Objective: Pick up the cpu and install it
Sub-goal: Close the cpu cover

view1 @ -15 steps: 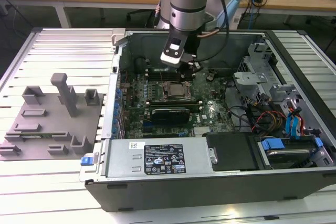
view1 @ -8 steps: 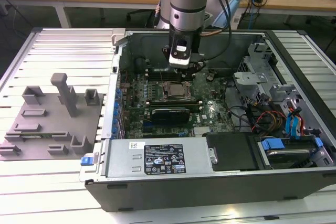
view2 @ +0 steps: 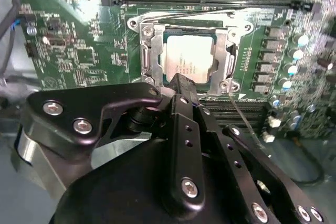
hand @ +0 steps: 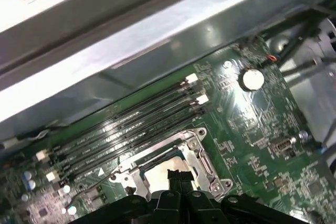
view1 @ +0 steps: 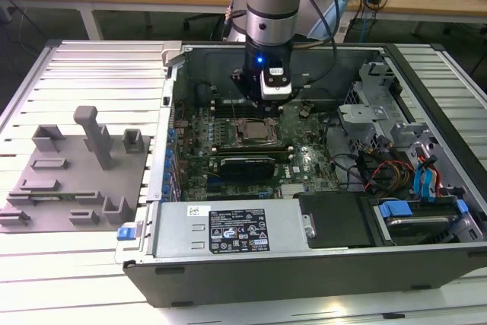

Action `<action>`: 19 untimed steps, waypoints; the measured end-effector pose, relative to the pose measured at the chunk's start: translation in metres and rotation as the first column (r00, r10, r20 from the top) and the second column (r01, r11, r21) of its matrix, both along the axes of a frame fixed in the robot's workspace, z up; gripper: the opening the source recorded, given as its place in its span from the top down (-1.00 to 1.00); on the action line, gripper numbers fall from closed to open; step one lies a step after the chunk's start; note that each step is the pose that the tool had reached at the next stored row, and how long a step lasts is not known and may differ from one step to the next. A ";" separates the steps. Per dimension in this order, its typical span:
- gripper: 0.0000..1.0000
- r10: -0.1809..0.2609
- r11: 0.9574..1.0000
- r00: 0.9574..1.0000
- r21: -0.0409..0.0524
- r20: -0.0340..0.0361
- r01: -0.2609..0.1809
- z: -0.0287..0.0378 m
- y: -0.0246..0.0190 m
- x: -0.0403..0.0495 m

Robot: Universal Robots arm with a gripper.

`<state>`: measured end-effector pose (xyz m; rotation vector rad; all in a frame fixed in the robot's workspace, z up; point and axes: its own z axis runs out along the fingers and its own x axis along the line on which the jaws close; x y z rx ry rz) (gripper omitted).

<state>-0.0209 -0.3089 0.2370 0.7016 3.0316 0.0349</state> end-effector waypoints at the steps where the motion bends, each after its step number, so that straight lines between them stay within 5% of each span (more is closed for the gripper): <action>1: 0.79 0.016 1.000 1.000 0.000 0.000 -0.016 0.0000 0.0000 0.0000; 2: 0.79 0.058 0.998 0.998 0.000 0.000 -0.058 -0.0001 0.0000 0.0000; 5: 0.79 0.188 0.982 0.982 -0.002 0.000 -0.188 -0.0006 -0.0001 0.0000; 9: 0.79 0.264 0.965 0.965 -0.002 0.000 -0.264 -0.0013 0.0000 0.0000; 13: 0.79 0.356 0.934 0.934 -0.002 0.000 -0.356 -0.0031 -0.0007 0.0000; 16: 0.79 0.383 0.924 0.924 -0.002 -0.001 -0.383 -0.0042 -0.0029 -0.0004; 19: 0.79 0.393 0.919 0.919 -0.002 -0.001 -0.393 -0.0059 -0.0068 -0.0026</action>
